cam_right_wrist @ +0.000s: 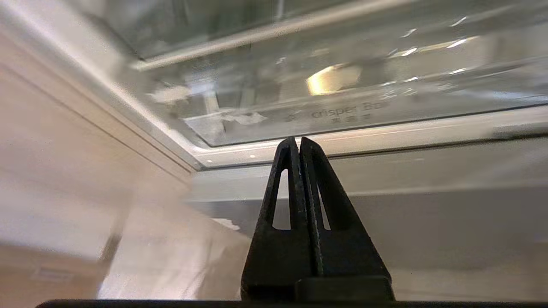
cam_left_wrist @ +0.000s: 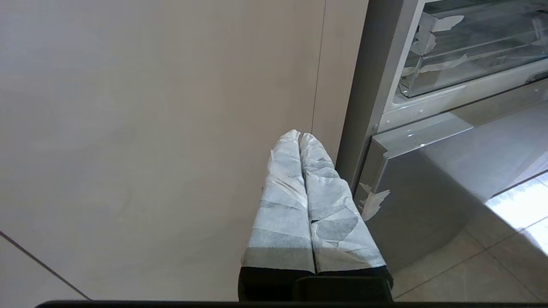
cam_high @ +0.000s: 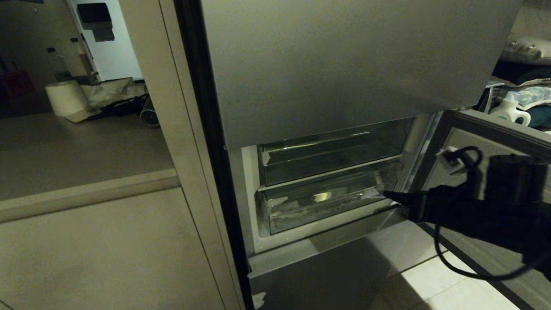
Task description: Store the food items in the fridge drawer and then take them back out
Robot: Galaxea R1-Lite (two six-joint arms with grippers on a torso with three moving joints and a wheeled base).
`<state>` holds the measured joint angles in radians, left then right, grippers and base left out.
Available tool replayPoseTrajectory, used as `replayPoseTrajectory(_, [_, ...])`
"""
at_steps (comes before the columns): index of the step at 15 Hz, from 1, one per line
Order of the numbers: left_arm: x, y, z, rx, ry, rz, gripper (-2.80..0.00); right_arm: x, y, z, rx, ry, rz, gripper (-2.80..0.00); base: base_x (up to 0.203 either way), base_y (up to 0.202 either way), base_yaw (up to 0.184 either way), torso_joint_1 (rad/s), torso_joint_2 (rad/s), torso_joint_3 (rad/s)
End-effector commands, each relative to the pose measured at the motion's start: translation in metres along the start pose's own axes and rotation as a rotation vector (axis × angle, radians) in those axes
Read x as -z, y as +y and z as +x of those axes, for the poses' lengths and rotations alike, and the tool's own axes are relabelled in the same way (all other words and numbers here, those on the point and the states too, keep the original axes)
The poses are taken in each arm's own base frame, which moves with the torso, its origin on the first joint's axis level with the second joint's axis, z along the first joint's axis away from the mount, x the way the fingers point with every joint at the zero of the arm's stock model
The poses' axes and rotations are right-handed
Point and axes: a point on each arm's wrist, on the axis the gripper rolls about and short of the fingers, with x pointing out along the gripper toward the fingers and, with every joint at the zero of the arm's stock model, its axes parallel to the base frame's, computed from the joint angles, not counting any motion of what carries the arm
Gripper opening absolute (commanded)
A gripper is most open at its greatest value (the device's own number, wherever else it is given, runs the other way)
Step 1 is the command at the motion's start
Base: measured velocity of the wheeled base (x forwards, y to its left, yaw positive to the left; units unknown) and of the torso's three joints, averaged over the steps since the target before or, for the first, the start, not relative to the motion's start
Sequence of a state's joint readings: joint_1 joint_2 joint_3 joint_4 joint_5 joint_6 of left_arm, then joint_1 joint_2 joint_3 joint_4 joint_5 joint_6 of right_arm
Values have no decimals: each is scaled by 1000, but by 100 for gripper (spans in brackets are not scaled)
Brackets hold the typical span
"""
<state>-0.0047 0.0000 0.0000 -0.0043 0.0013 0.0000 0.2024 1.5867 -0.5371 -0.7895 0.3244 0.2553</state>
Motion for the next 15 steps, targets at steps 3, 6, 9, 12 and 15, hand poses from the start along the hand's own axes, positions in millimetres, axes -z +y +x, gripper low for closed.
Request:
replayPoseTrajectory(3, [0,0,0,0,1,0,-280,4,49,-162,80,-349,-119,-280,0,0,0,0,0,0])
replayPoseTrajectory(6, [0,0,0,0,1,0,-280,58,55,-221,192,-452,-205,-280,0,0,0,0,0,0])
replayPoseTrajectory(9, [0,0,0,0,1,0,-280,113,46,-232,367,-368,-293,-280,0,0,0,0,0,0])
replayPoseTrajectory(12, [0,0,0,0,1,0,-280,154,38,-234,447,-353,-373,-280,0,0,0,0,0,0])
replayPoseTrajectory(15, [0,0,0,0,1,0,-280,167,35,-233,465,-364,-312,-280,0,0,0,0,0,0])
